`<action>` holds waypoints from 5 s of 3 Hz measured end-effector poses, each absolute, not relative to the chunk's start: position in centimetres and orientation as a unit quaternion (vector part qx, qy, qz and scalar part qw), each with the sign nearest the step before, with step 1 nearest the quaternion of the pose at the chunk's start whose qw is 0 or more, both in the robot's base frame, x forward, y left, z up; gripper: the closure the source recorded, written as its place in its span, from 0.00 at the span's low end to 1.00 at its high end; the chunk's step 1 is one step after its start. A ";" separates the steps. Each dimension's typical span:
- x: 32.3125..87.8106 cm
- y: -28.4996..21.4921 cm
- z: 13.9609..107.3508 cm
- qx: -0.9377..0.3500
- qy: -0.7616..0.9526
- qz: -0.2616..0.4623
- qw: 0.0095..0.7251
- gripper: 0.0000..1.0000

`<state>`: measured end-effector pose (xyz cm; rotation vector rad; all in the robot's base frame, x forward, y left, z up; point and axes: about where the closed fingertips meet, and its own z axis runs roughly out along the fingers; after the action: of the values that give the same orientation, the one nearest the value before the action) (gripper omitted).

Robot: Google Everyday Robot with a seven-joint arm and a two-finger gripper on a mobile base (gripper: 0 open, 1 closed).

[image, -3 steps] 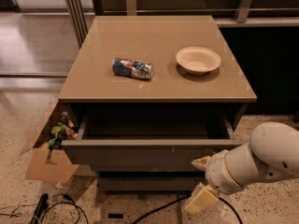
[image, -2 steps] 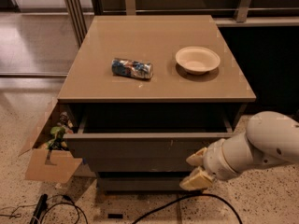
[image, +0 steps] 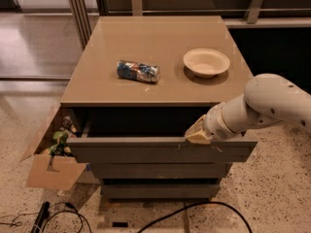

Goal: Close top drawer

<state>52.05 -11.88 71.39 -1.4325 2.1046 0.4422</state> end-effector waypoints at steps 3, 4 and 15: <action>46.1 -12.2 72.0 -0.533 0.783 0.184 0.263 0.04; 44.5 -12.6 71.8 -0.530 0.786 0.187 0.256 0.00; 48.8 -11.8 74.9 -0.513 0.802 0.212 0.219 0.00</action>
Offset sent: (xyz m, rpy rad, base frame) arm -0.0405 -0.0024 0.0124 0.0265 0.0167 0.0300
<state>48.80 -11.77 74.89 -1.4195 2.2209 0.5878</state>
